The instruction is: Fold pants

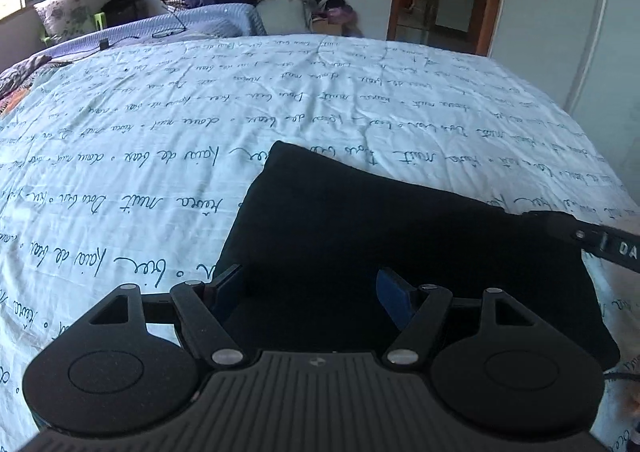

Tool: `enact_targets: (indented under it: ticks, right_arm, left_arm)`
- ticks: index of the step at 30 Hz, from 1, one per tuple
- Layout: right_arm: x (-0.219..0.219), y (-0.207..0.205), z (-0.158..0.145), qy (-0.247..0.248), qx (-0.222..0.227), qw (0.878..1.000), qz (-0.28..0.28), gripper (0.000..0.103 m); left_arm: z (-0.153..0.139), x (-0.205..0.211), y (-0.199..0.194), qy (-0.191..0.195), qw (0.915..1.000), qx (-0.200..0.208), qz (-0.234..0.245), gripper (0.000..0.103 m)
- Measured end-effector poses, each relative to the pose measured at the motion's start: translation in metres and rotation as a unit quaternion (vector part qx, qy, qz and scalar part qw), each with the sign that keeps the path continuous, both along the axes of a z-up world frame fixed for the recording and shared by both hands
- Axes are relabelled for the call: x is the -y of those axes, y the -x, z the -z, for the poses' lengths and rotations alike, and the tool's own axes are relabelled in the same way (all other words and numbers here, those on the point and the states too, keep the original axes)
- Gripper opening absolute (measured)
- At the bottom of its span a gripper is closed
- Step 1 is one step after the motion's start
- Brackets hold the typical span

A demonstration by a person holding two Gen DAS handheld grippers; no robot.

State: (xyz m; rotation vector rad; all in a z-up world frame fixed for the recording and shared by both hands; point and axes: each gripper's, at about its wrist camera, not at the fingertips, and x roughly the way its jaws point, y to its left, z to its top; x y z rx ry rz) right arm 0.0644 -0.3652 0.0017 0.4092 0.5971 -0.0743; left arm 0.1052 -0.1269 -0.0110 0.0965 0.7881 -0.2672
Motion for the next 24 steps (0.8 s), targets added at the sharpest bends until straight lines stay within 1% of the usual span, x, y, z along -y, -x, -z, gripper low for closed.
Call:
enact_targets:
  ticks: [1,2,3,5,7,8,9,10,11,12,13,16,17,18,19,20,21,22,23,24]
  right_arm:
    - [0.004,-0.001,0.002,-0.027,0.007,1.000,-0.009,0.033]
    - [0.009,-0.002,0.005,-0.051,0.015,0.999,-0.010,0.020]
    - [0.012,-0.003,0.007,-0.059,0.018,0.998,-0.007,0.011]
    - [0.019,0.002,0.007,-0.058,0.024,0.998,0.011,0.005]
    - [0.022,0.006,0.009,-0.041,0.014,0.999,0.026,0.004]
    - [0.021,0.004,0.013,-0.040,0.000,0.999,0.022,0.005]
    - [0.019,0.002,0.016,-0.039,-0.014,0.999,0.018,0.011]
    - [0.018,0.006,0.014,-0.034,-0.011,0.999,0.026,0.016]
    - [0.017,0.013,0.008,-0.024,-0.003,0.999,0.039,0.033]
    - [0.014,0.023,0.001,-0.008,0.009,0.999,0.042,0.035]
    - [0.009,0.032,-0.007,0.007,0.021,0.999,0.035,0.035]
    - [-0.015,0.054,-0.021,0.034,0.030,0.998,-0.032,0.035]
    - [-0.025,0.061,-0.021,0.043,0.026,0.997,-0.064,0.035]
    - [-0.033,0.064,-0.018,0.058,0.011,0.995,-0.084,0.034]
    - [-0.040,0.065,-0.012,0.082,-0.014,0.992,-0.091,0.035]
    - [-0.046,0.067,-0.004,0.129,-0.042,0.987,-0.088,0.035]
    - [-0.047,0.069,0.002,0.153,-0.054,0.984,-0.076,0.039]
    - [-0.044,0.072,0.001,0.151,-0.055,0.985,-0.058,0.042]
    - [-0.039,0.076,-0.006,0.134,-0.043,0.989,-0.043,0.042]
    - [-0.039,0.080,-0.014,0.125,-0.022,0.991,-0.039,0.041]
  left_arm:
    - [0.000,0.001,0.000,-0.002,1.0000,0.002,0.002,0.075]
    - [0.001,0.003,0.000,-0.007,1.0000,0.002,0.005,0.075]
    - [0.002,0.004,0.000,-0.012,0.9999,0.000,0.005,0.075]
    - [0.003,0.004,0.000,-0.015,0.9999,-0.002,0.007,0.075]
    - [0.006,0.002,-0.002,-0.012,0.9999,-0.005,0.004,0.078]
    - [0.008,0.003,-0.003,-0.013,0.9999,-0.010,0.002,0.079]
    - [0.009,0.003,-0.004,-0.015,0.9998,-0.015,0.001,0.079]
    - [0.009,0.003,-0.004,-0.015,0.9997,-0.017,0.002,0.079]
    - [0.009,0.002,-0.003,-0.014,0.9998,-0.015,0.004,0.080]
    - [0.008,0.001,-0.001,-0.013,0.9998,-0.012,0.008,0.081]
    - [0.009,0.000,0.000,-0.015,0.9997,-0.011,0.012,0.083]
    - [0.015,-0.002,0.002,-0.027,0.9995,-0.010,0.016,0.088]
    - [0.018,-0.002,0.002,-0.031,0.9993,-0.009,0.018,0.090]
    - [0.020,-0.003,0.004,-0.035,0.9992,-0.008,0.020,0.090]
    - [0.020,-0.005,0.005,-0.037,0.9991,-0.006,0.021,0.090]
    - [0.018,-0.007,0.008,-0.036,0.9991,-0.004,0.021,0.090]
    - [0.016,-0.010,0.011,-0.032,0.9993,-0.001,0.022,0.089]
    - [0.013,-0.013,0.013,-0.027,0.9994,0.001,0.022,0.089]
    - [0.011,-0.015,0.014,-0.023,0.9995,0.001,0.021,0.089]
    - [0.010,-0.017,0.016,-0.019,0.9996,0.001,0.019,0.089]
